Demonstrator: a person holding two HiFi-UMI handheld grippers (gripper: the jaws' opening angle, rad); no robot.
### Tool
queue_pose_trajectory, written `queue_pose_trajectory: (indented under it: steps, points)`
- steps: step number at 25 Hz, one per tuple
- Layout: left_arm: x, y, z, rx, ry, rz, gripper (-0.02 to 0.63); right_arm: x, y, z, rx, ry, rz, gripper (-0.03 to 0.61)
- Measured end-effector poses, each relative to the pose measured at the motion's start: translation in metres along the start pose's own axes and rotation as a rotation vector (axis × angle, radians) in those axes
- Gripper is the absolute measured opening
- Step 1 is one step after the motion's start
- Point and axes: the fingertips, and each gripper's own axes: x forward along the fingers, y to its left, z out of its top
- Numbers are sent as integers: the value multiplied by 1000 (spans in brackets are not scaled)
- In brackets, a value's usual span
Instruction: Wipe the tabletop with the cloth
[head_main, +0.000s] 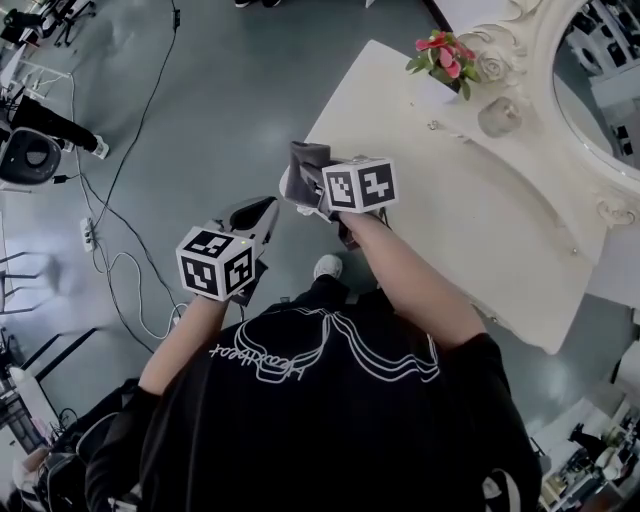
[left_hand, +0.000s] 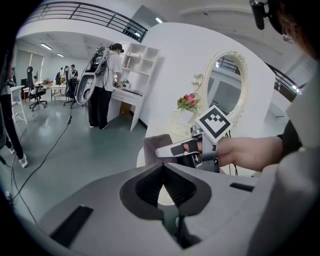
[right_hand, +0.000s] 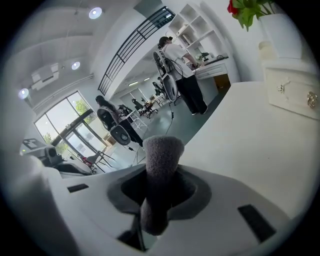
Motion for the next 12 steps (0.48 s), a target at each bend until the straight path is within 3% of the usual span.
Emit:
queue_pose_trajectory:
  steps: [12]
  points:
    - [10, -1, 0, 16, 21, -38, 3, 11, -17, -7, -86, 86, -107, 91]
